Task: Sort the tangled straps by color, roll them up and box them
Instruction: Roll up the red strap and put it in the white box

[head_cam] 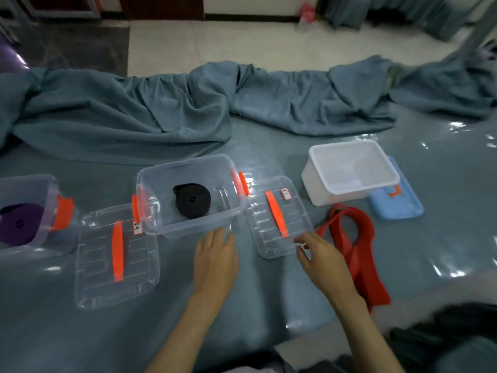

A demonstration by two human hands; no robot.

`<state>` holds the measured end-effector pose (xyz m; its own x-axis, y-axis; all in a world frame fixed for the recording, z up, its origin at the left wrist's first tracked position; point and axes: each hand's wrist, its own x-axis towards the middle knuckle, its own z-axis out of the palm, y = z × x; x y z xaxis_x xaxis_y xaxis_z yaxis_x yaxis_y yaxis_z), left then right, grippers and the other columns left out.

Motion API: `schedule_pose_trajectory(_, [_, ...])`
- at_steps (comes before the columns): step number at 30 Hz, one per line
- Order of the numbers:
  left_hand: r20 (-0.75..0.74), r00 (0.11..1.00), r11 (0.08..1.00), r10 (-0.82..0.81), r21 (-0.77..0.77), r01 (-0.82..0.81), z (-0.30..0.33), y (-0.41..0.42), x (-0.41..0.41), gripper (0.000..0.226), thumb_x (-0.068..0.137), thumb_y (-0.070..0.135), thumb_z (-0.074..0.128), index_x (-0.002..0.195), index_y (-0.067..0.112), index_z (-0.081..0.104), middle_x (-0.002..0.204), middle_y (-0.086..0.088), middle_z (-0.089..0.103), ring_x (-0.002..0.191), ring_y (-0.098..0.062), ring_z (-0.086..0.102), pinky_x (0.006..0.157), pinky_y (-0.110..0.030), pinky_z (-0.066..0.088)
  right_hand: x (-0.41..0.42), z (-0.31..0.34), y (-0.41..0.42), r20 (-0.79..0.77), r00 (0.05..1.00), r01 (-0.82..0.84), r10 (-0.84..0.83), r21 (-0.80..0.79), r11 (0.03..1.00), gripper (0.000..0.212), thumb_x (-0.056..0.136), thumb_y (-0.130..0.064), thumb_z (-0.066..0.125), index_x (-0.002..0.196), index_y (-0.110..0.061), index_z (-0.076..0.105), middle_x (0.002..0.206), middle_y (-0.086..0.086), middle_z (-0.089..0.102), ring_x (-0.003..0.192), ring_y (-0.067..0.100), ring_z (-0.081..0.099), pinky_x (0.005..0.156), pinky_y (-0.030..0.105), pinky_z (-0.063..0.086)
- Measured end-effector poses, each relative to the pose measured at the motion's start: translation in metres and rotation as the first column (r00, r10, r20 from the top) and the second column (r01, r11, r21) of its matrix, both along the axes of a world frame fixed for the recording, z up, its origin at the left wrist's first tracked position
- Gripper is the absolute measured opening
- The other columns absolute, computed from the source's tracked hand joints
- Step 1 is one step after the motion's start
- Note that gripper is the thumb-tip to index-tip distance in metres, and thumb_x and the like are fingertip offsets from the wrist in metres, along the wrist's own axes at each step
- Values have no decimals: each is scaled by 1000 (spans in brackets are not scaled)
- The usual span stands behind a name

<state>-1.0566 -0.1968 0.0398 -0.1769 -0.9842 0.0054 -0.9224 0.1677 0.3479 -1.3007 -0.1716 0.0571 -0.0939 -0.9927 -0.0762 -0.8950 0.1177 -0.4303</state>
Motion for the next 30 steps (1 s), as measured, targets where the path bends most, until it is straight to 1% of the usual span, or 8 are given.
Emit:
schedule_pose_trajectory(3, [14,998,998,-60,-3,60,1,3,-31,30,83,6,76,113,9,76,122,-13,71,112,-37,67,91,-48,55,-29,5,14,-48,998,31,-32,-9,999,19,96,-17,70,114,-20,73,113,-2,72,99,27,71,76,40,55])
schedule_pose_trajectory(6, [91,989,994,-113,-1,113,-8,-3,-60,37,100,23,54,136,22,63,138,0,60,131,-27,54,106,-40,41,-59,5,16,-109,994,32,-31,10,999,10,98,-22,68,107,-18,71,101,1,68,93,30,69,68,42,51])
schedule_pose_trajectory(8, [120,987,994,-107,28,104,-15,-7,-79,38,102,26,49,139,25,59,139,2,58,132,-24,52,106,-38,38,-81,1,14,-160,987,8,-2,34,999,9,96,-23,68,102,-16,70,98,3,66,92,33,68,65,44,51])
schedule_pose_trajectory(16, [169,985,997,33,61,-43,-24,-9,-194,23,78,6,76,100,14,76,95,-7,71,91,-35,68,80,-47,54,-198,-30,-25,-191,963,-175,188,81,981,18,96,-24,65,113,-20,70,109,3,68,98,32,68,70,42,51])
schedule_pose_trajectory(21, [232,971,996,54,50,-67,-26,7,-263,31,63,3,84,92,11,76,90,-11,72,83,-37,71,67,-47,56,-265,-36,-41,-108,954,-260,278,159,952,24,100,-26,60,123,-22,67,124,2,65,113,30,66,83,42,52])
schedule_pose_trajectory(23, [229,973,995,20,89,-41,-28,14,-283,46,57,2,84,101,13,78,91,-11,71,84,-38,71,64,-46,56,-285,-35,-43,-67,954,-276,291,173,946,24,99,-24,61,122,-21,68,125,3,66,112,32,67,84,43,51])
schedule_pose_trajectory(26, [232,972,978,-44,208,-6,-43,18,-304,71,45,15,96,114,21,80,103,-9,75,88,-35,74,66,-42,59,-308,-39,-42,-48,952,-286,301,196,938,23,102,-28,58,122,-23,65,125,1,65,111,29,67,85,42,51])
schedule_pose_trajectory(30, [227,974,943,12,322,-87,-75,19,-317,64,80,28,82,140,21,61,155,-8,49,130,-35,57,99,-45,52,-327,-46,-36,-44,945,-305,325,240,921,22,104,-29,54,120,-19,64,122,4,67,111,29,66,88,42,50])
